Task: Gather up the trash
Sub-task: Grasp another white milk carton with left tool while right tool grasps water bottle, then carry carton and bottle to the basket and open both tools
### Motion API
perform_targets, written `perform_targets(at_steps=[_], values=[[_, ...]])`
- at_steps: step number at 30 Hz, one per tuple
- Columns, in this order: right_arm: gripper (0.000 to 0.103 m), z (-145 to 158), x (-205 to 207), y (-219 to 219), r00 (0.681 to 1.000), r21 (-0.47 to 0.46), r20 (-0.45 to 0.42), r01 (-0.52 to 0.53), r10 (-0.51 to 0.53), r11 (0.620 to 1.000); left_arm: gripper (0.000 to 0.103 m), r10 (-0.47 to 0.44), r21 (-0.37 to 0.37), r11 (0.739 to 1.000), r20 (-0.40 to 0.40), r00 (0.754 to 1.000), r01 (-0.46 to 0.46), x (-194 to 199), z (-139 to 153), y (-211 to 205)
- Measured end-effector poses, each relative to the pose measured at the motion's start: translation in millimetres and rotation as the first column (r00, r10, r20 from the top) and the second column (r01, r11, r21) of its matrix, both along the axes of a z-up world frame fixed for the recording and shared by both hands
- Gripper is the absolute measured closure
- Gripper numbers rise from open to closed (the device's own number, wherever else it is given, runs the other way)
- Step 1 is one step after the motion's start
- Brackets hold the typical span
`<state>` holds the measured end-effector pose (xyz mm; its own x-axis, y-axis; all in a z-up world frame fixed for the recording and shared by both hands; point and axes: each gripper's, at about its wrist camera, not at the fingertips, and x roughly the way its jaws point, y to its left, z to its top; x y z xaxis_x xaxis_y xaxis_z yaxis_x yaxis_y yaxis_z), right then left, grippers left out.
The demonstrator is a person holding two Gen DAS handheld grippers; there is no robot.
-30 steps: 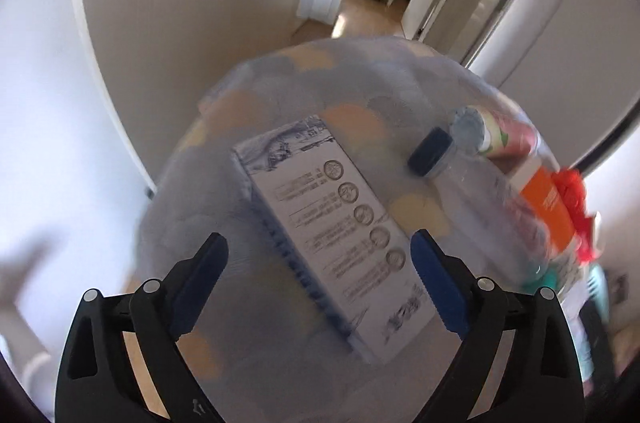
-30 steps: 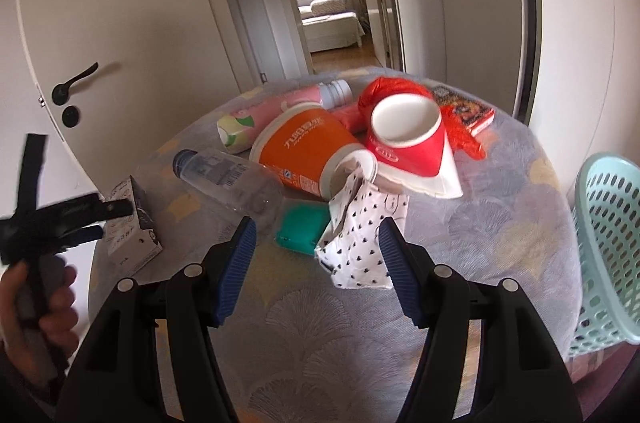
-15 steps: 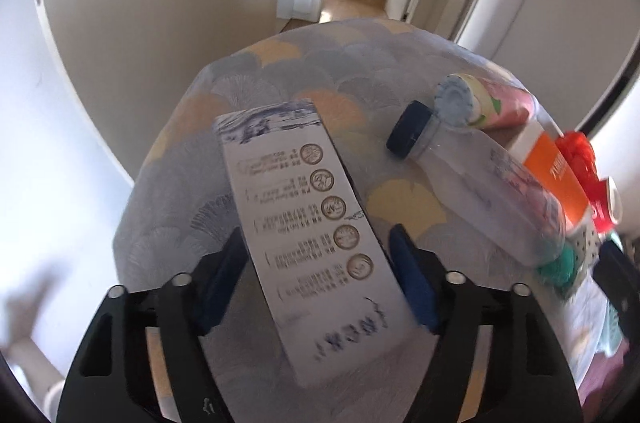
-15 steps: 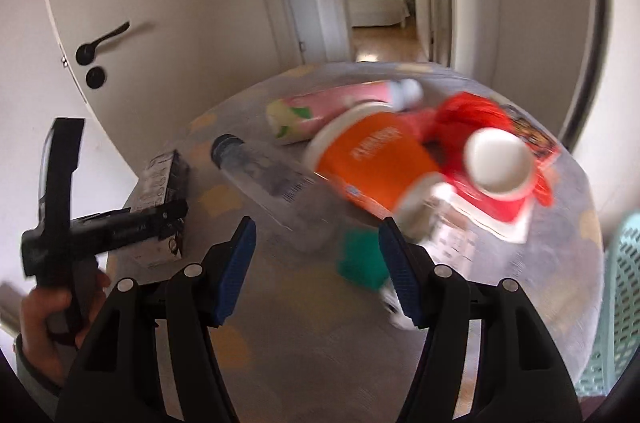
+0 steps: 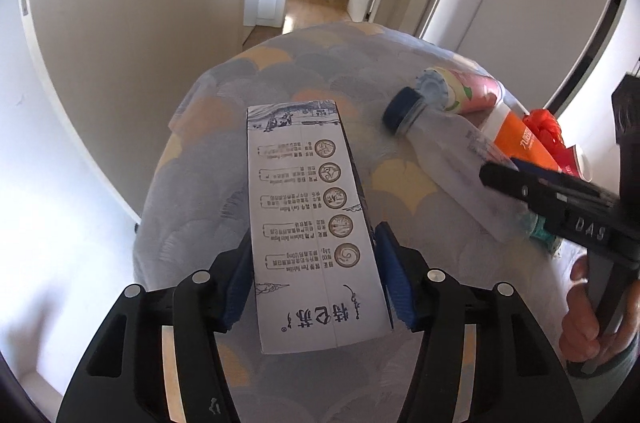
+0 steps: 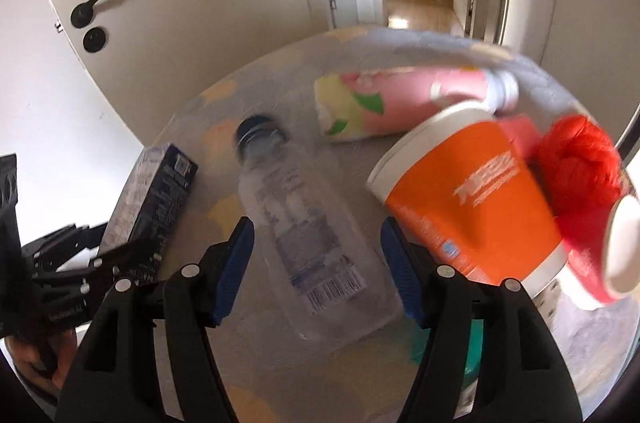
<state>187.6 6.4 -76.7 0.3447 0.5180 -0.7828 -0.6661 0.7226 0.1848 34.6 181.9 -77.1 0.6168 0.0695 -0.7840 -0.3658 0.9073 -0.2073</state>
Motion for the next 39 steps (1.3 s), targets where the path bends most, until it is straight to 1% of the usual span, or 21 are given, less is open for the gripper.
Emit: perform_targets(at_steps=[2, 4, 5, 8, 9, 12, 13, 14, 15, 16, 17, 18, 20, 21, 25, 27, 30, 33, 36, 39], values=[[0.041, 1, -8, 0, 1.0, 0.012, -0.013, -0.008, 0.008, 1.0, 0.047, -0.011, -0.008, 1.0, 0.003, 1.0, 0.011, -2, 0, 2], [0.04, 2, -17, 2, 1.0, 0.012, -0.006, -0.015, 0.015, 1.0, 0.047, -0.024, 0.003, 1.0, 0.0, 1.0, 0.024, -2, 0, 0], [0.037, 2, -20, 4, 1.0, 0.002, 0.005, -0.01, 0.01, 1.0, 0.046, -0.026, 0.007, 1.0, -0.001, 1.0, 0.026, -3, -1, 1], [0.037, -2, -22, 14, 0.999, -0.041, 0.04, 0.008, -0.007, 0.999, 0.045, -0.036, 0.038, 0.999, -0.023, 0.999, 0.037, 2, -3, -3], [0.037, -5, -23, 18, 0.999, -0.056, 0.039, 0.016, -0.014, 0.998, 0.043, -0.039, 0.044, 0.998, -0.032, 0.999, 0.041, 4, -4, -3], [0.038, -10, -25, 21, 0.999, -0.058, 0.04, 0.039, -0.037, 0.998, 0.042, -0.033, 0.064, 0.997, -0.045, 0.998, 0.036, 6, -8, -6], [0.047, -12, -25, 20, 0.998, -0.058, 0.037, 0.051, -0.049, 0.997, 0.043, -0.03, 0.073, 0.997, -0.043, 0.999, 0.033, 7, -8, -7], [0.051, -13, -25, 23, 0.998, -0.06, 0.034, 0.052, -0.05, 0.997, 0.044, -0.03, 0.077, 0.996, -0.041, 0.999, 0.033, 6, -8, -7], [0.051, -13, -26, 21, 0.998, -0.05, 0.029, 0.051, -0.049, 0.997, 0.046, -0.033, 0.082, 0.996, -0.039, 0.999, 0.036, 6, -8, -8], [0.051, -13, -26, 18, 0.998, -0.042, 0.029, 0.055, -0.054, 0.998, 0.049, -0.036, 0.086, 0.996, -0.028, 0.999, 0.038, 4, -6, -9], [0.051, -11, -27, 14, 0.998, -0.029, 0.03, 0.063, -0.062, 0.998, 0.049, -0.042, 0.073, 0.996, -0.006, 0.999, 0.042, 2, -5, -9], [0.051, -8, -28, 11, 0.997, -0.014, 0.029, 0.066, -0.065, 0.998, 0.05, -0.054, 0.045, 0.998, 0.018, 0.998, 0.053, 0, -3, -9], [0.051, 0, -33, 1, 0.997, 0.032, 0.027, 0.074, -0.075, 0.997, 0.05, -0.074, -0.035, 0.996, 0.072, 0.995, 0.077, -5, 0, -6], [0.051, 5, -36, -5, 0.996, 0.048, 0.035, 0.078, -0.08, 0.996, 0.05, -0.077, -0.049, 0.995, 0.087, 0.993, 0.082, -7, 2, -5], [0.051, 24, -49, -25, 0.991, 0.086, 0.077, 0.105, -0.112, 0.991, 0.05, -0.087, -0.05, 0.994, 0.152, 0.984, 0.096, -14, 16, -12], [0.051, 35, -56, -36, 0.987, 0.109, 0.094, 0.118, -0.128, 0.987, 0.05, -0.106, -0.047, 0.992, 0.184, 0.977, 0.117, -15, 27, -18], [0.051, 56, -64, -64, 0.974, 0.157, 0.132, 0.162, -0.183, 0.974, 0.05, -0.143, -0.021, 0.988, 0.233, 0.962, 0.152, -14, 49, -35], [0.051, 75, -71, -94, 0.957, 0.207, 0.161, 0.204, -0.239, 0.957, 0.05, -0.194, -0.012, 0.978, 0.293, 0.936, 0.207, -9, 71, -58], [0.051, 95, -78, -131, 0.929, 0.248, 0.197, 0.262, -0.314, 0.932, 0.05, -0.264, 0.01, 0.961, 0.335, 0.904, 0.277, 1, 90, -88], [0.051, 108, -84, -170, 0.886, 0.268, 0.239, 0.332, -0.396, 0.904, 0.05, -0.346, 0.04, 0.934, 0.359, 0.867, 0.356, 18, 105, -129]])
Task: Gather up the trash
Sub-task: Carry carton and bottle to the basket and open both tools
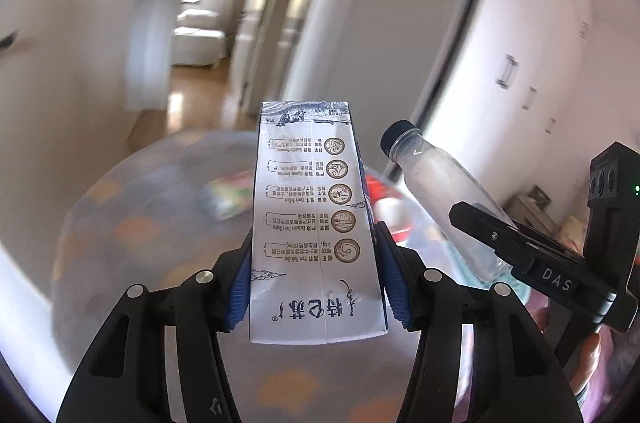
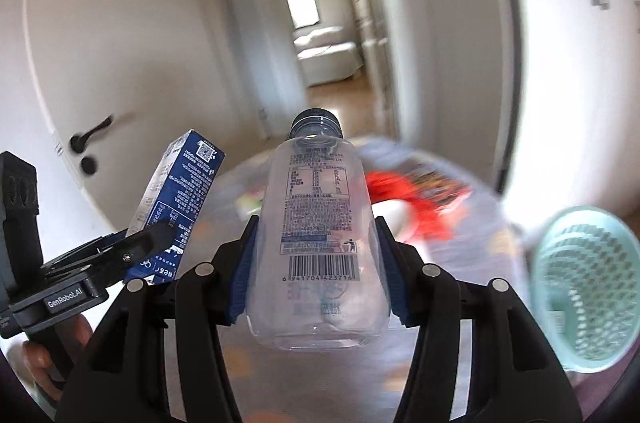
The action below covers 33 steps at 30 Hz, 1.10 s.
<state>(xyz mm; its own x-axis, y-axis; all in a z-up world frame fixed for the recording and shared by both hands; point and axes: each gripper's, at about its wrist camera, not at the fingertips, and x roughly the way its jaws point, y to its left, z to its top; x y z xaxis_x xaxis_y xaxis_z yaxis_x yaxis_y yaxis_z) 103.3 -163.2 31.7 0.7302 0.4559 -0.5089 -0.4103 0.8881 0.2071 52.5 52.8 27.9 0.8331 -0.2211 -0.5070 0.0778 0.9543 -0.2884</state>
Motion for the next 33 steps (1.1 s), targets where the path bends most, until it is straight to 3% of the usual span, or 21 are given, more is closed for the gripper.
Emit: perform_targets(at_steps=[3, 9, 15, 19, 25, 28, 31, 33], values=[[0.051, 9, -7, -42, 0.987, -0.039, 0.062, 0.153, -0.15, 0.987, 0.05, -0.069, 0.004, 0.998, 0.003, 0.998, 0.069, 19, 1, -39], [0.051, 9, -8, -122, 0.944, 0.0, 0.059, 0.324, -0.324, 0.946, 0.05, -0.246, -0.001, 0.969, -0.03, 0.969, 0.246, 60, -7, -136], [0.051, -12, -2, -197, 0.857, 0.017, 0.01, 0.516, -0.516, 0.857, 0.05, -0.364, -0.025, 0.931, -0.119, 0.924, 0.364, 100, -34, -218], [0.051, -40, 7, -235, 0.774, -0.054, -0.039, 0.63, -0.632, 0.775, 0.05, -0.404, -0.022, 0.913, -0.173, 0.898, 0.407, 121, -59, -259], [0.051, -83, 22, -291, 0.711, -0.053, -0.175, 0.684, -0.681, 0.728, 0.049, -0.446, -0.012, 0.889, -0.254, 0.858, 0.458, 139, -92, -308], [0.051, -95, 36, -304, 0.707, -0.022, -0.229, 0.683, -0.669, 0.73, 0.049, -0.453, -0.021, 0.885, -0.276, 0.848, 0.466, 155, -103, -323], [0.051, -104, 53, -309, 0.71, 0.002, -0.266, 0.677, -0.652, 0.736, 0.048, -0.441, -0.027, 0.891, -0.294, 0.848, 0.454, 168, -110, -329], [0.051, -110, 59, -309, 0.706, 0.0, -0.287, 0.676, -0.648, 0.737, 0.048, -0.421, -0.024, 0.901, -0.286, 0.861, 0.432, 172, -110, -327]])
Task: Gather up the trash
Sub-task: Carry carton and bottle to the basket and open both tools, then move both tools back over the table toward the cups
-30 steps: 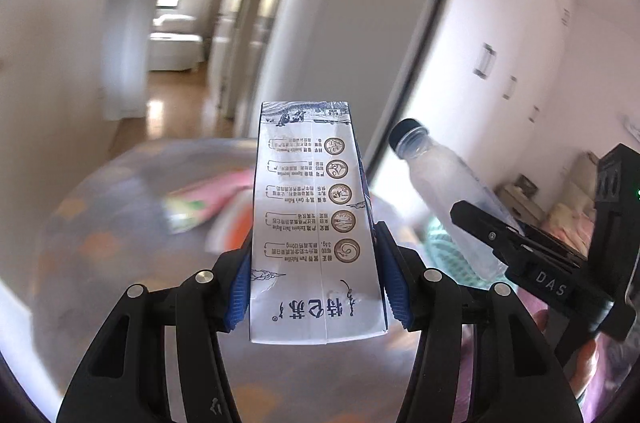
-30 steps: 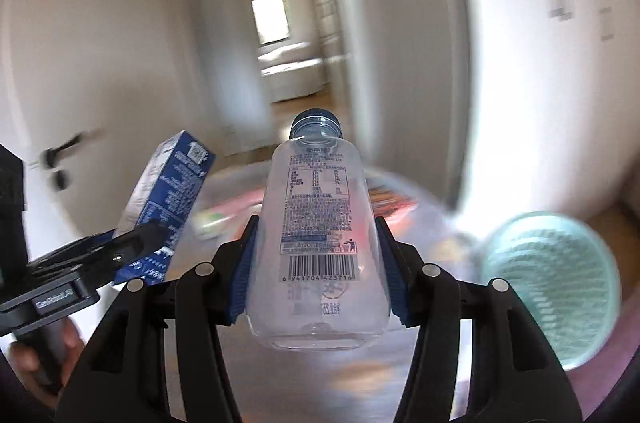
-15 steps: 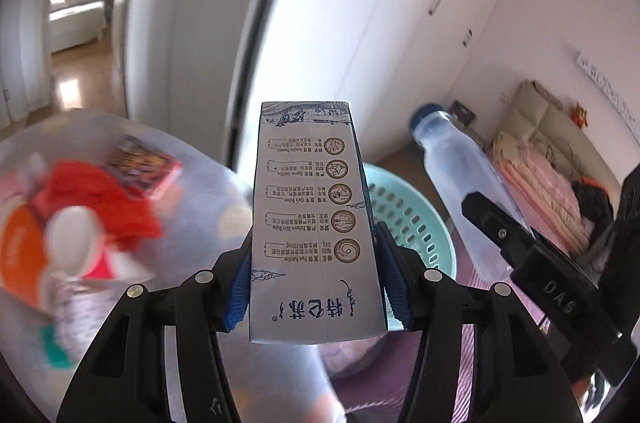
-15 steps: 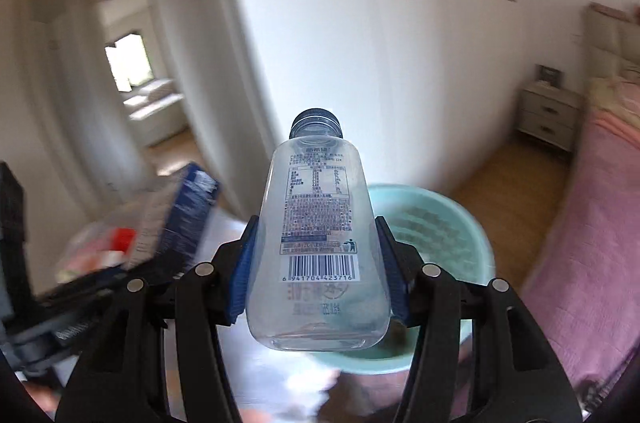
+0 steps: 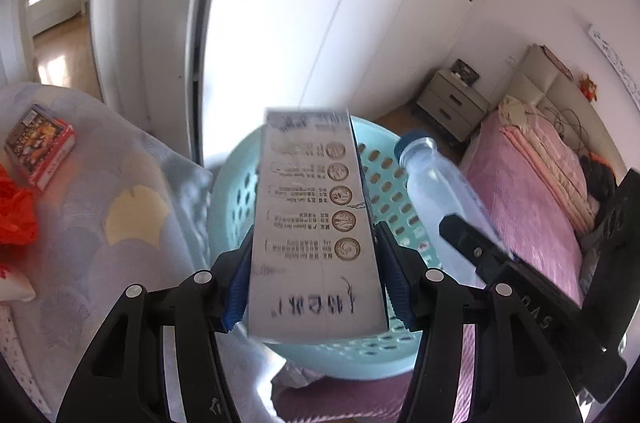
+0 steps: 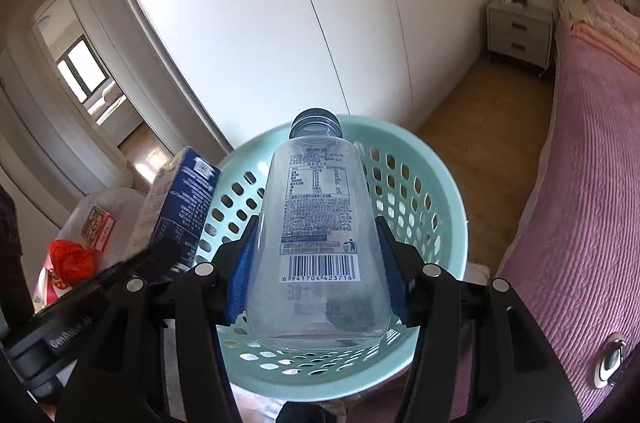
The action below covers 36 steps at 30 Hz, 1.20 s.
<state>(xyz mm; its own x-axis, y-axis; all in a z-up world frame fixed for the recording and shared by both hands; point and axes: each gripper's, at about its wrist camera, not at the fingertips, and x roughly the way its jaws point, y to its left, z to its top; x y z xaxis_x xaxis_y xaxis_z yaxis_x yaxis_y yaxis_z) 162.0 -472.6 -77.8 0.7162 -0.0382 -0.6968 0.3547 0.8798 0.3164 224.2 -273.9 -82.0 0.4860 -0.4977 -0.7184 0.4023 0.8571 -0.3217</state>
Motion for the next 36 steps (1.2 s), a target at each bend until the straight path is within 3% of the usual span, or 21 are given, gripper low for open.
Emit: perform_targets(at_steps=[3, 7, 10, 16, 23, 29, 36], values=[[0.05, -6, 8, 4, 1.0, 0.021, -0.015, -0.014, 0.014, 1.0, 0.037, 0.017, 0.001, 1.0, 0.007, 1.0, -0.017, 2, 1, 8], [0.038, -15, 15, 9, 0.999, 0.04, -0.033, -0.027, 0.028, 0.999, 0.037, 0.024, 0.001, 1.0, 0.028, 0.999, -0.024, -5, 12, 17], [0.037, -15, 14, 15, 0.998, 0.012, -0.03, -0.046, 0.046, 0.999, 0.034, 0.028, -0.018, 0.999, 0.062, 0.998, -0.027, -15, 25, 28], [0.037, -5, 6, 39, 0.995, -0.012, -0.013, -0.102, 0.102, 0.995, 0.034, 0.048, -0.054, 0.998, 0.123, 0.991, -0.042, -39, 49, 55], [0.037, 34, -10, 77, 0.981, -0.081, 0.058, -0.178, 0.183, 0.981, 0.034, 0.098, -0.125, 0.989, 0.189, 0.977, -0.075, -70, 83, 108], [0.037, 62, -21, 132, 0.944, -0.133, 0.125, -0.29, 0.306, 0.948, 0.034, 0.185, -0.176, 0.973, 0.225, 0.957, -0.147, -94, 102, 166], [0.037, 67, -25, 199, 0.882, -0.168, 0.151, -0.421, 0.446, 0.891, 0.034, 0.296, -0.188, 0.949, 0.243, 0.924, -0.255, -111, 108, 236]])
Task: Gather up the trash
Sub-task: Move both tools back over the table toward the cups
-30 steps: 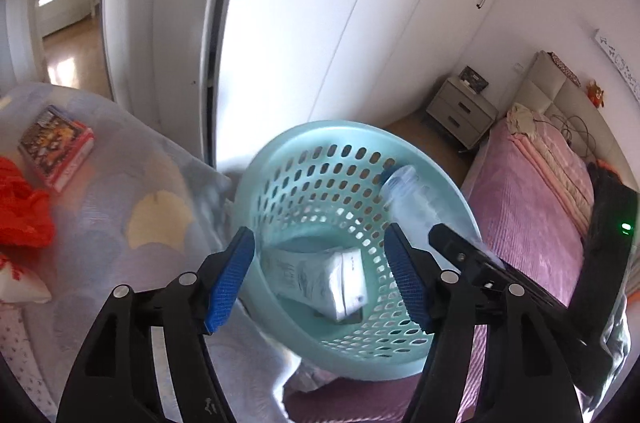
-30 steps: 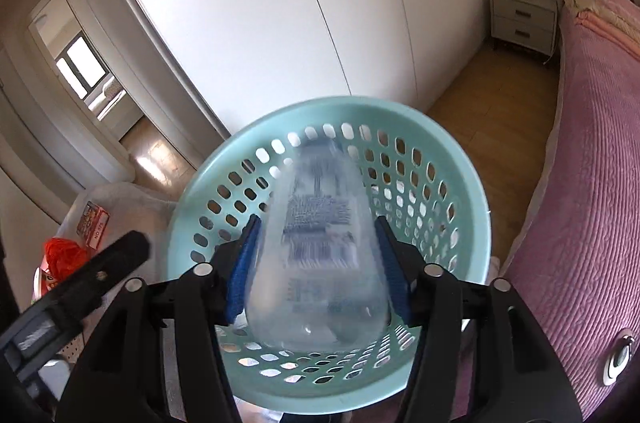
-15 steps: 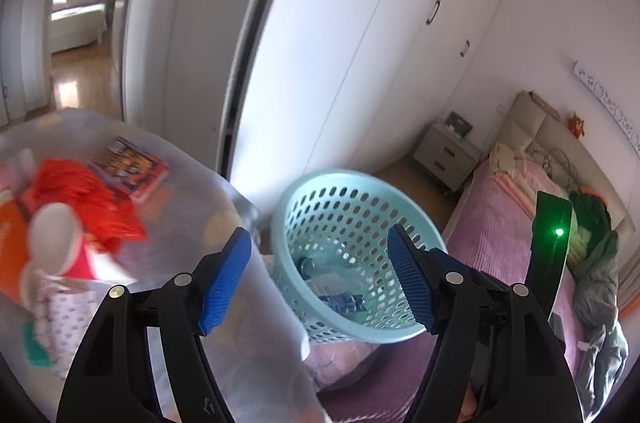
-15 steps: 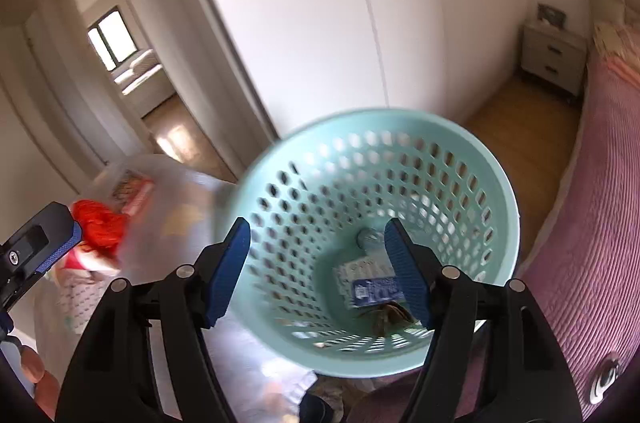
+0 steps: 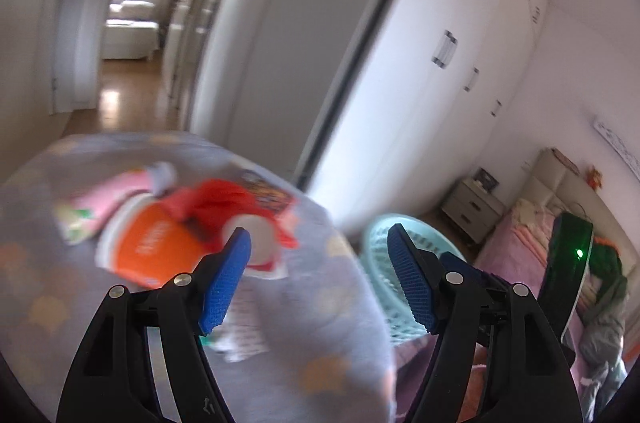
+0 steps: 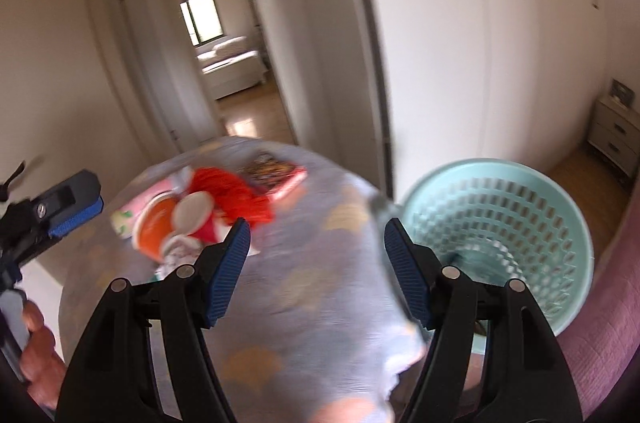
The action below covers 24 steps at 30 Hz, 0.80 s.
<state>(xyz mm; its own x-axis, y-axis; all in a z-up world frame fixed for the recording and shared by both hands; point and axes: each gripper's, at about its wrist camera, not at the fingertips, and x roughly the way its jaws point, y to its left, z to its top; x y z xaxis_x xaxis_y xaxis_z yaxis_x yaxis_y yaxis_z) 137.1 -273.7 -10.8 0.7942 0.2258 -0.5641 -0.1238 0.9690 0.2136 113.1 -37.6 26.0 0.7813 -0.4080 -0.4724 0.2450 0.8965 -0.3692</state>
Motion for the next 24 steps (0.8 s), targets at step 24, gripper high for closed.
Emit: perform_targets(at_steps=[24], values=[[0.042, -25, 41, 100, 0.976, 0.036, -0.031, -0.215, 0.216, 0.976, 0.024, 0.192, 0.194, 0.97, -0.238, 0.952, -0.147, 118, -65, 171]])
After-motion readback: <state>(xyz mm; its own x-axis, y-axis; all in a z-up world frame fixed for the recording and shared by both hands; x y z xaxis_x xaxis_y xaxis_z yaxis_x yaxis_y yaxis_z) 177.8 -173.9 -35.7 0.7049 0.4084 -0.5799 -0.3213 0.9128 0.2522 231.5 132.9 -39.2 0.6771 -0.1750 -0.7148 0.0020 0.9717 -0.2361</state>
